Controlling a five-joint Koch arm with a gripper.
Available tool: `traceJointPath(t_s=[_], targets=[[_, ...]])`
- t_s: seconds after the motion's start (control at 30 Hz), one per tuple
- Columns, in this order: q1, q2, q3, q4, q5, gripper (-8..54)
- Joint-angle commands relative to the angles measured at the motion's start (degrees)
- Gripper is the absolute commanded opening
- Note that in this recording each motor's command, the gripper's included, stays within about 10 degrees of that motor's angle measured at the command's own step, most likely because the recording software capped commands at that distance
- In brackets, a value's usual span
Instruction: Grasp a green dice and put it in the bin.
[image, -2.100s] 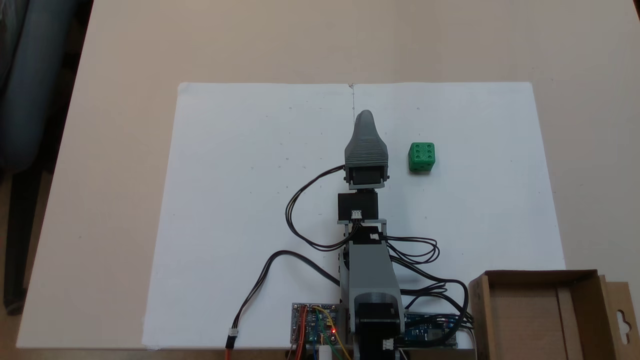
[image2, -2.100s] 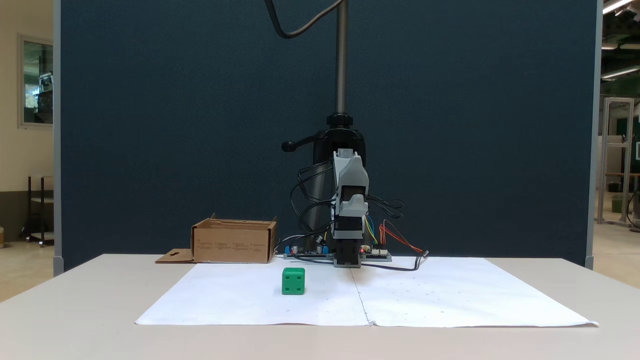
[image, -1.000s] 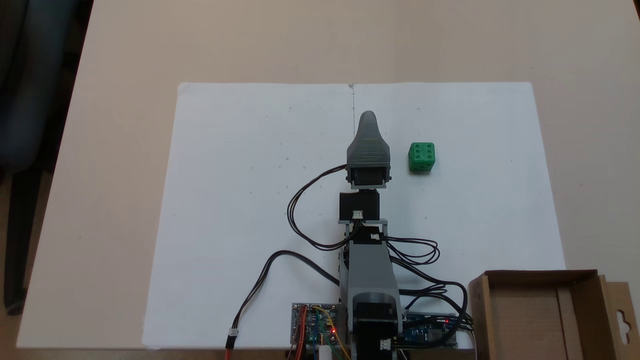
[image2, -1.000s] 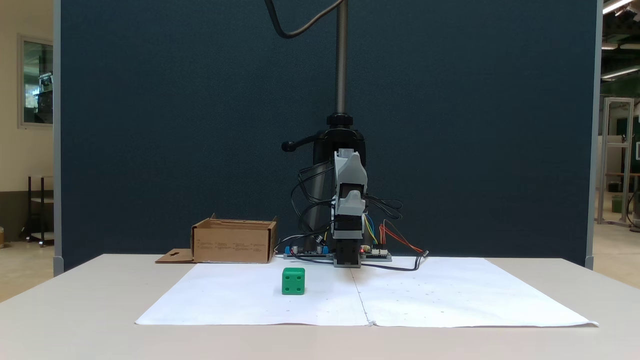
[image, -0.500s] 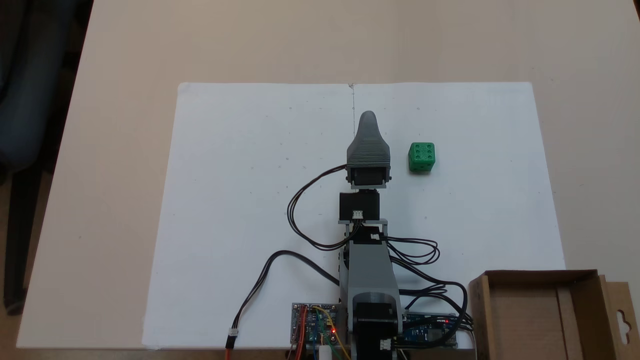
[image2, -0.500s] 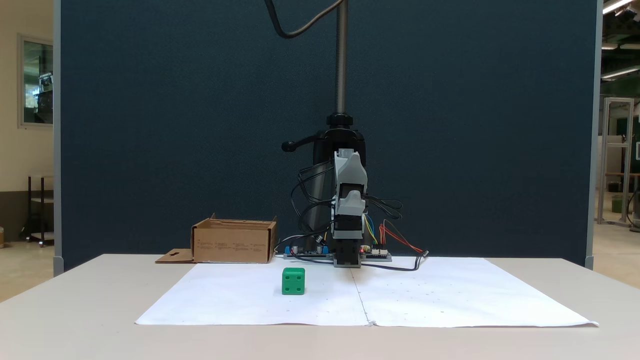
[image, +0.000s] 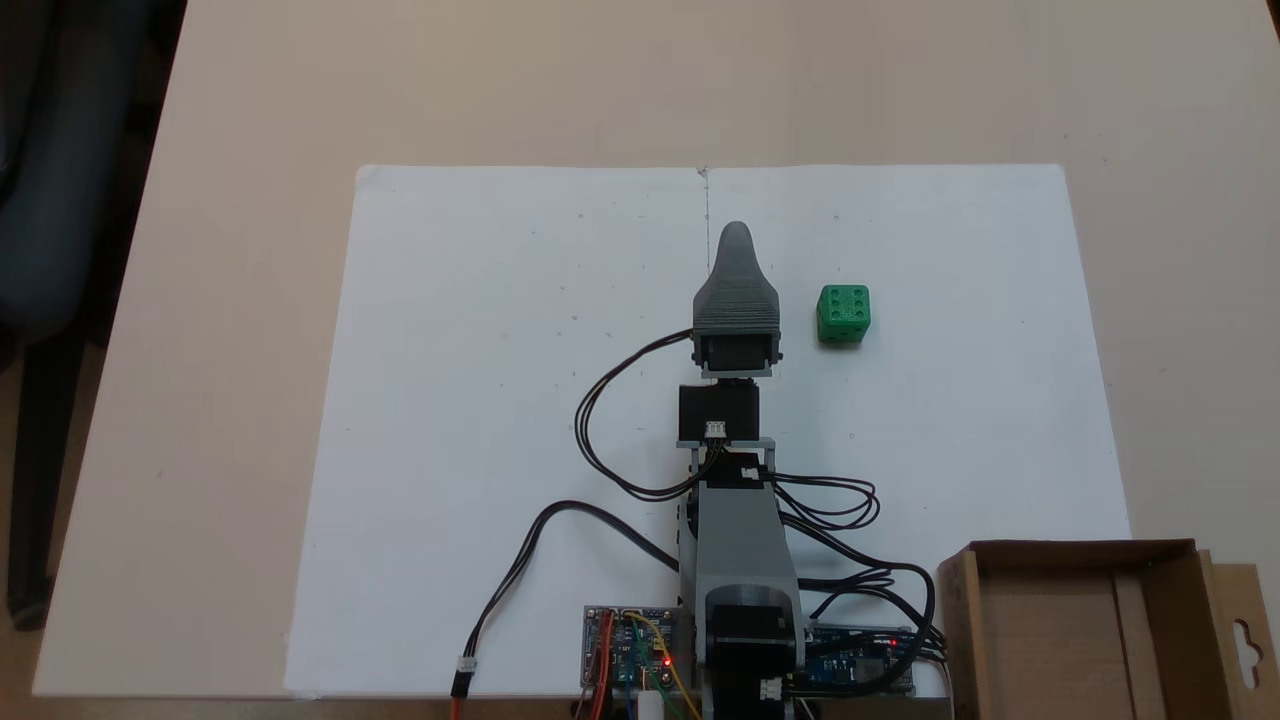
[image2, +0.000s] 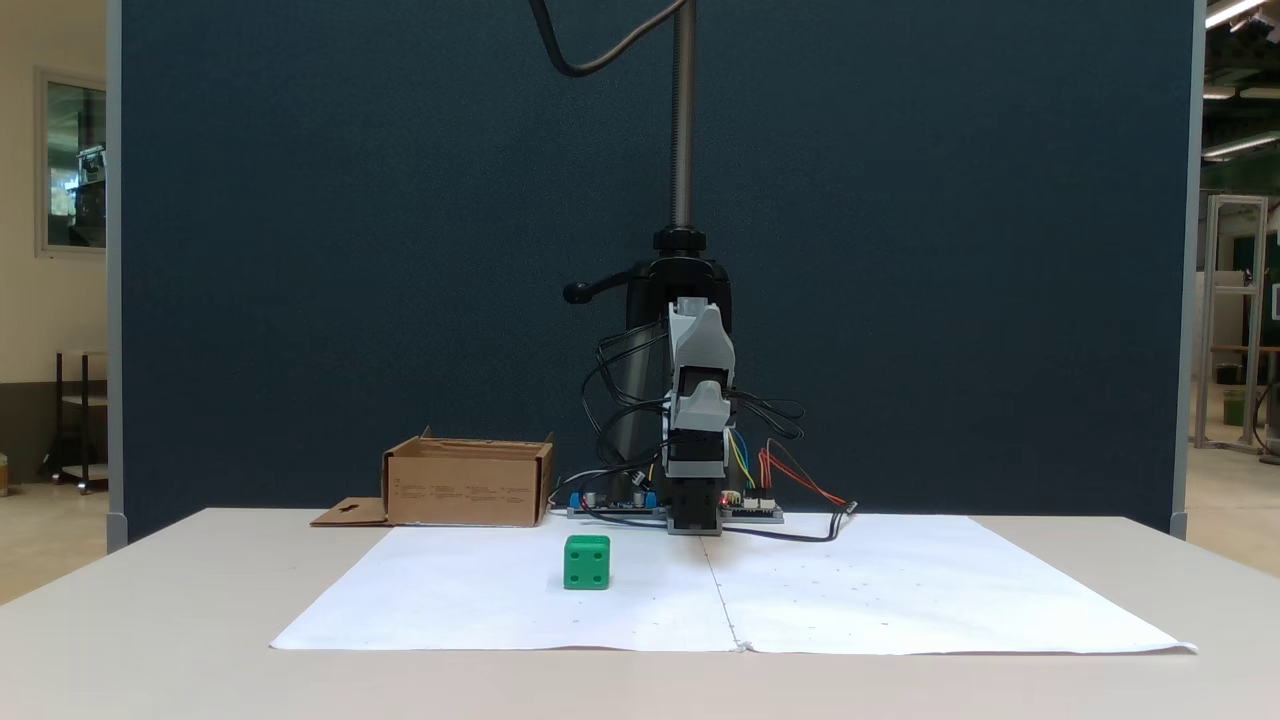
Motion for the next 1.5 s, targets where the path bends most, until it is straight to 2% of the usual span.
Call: traceJointPath(t_s=[0.0,0.27,0.37,0.67,0.77,0.93,1.17,1.47], targets=[[-0.53,6.33,0.97,-2.46,-4.31,42.3],[-0.44,6.33,-13.97,18.72,-4.31,42.3],[-0.35,6.42,-23.12,34.26,-4.22,42.3],[0.88,6.5,-36.56,69.77,-3.87,43.3],[0.97,6.33,-46.83,83.3,2.99,43.3],[0.18,6.15,-55.99,102.37,6.86,43.2],[-1.93,4.83,-57.83,125.14,9.4,43.4],[-4.13,-8.88,-74.44,152.38,9.32,44.3]])
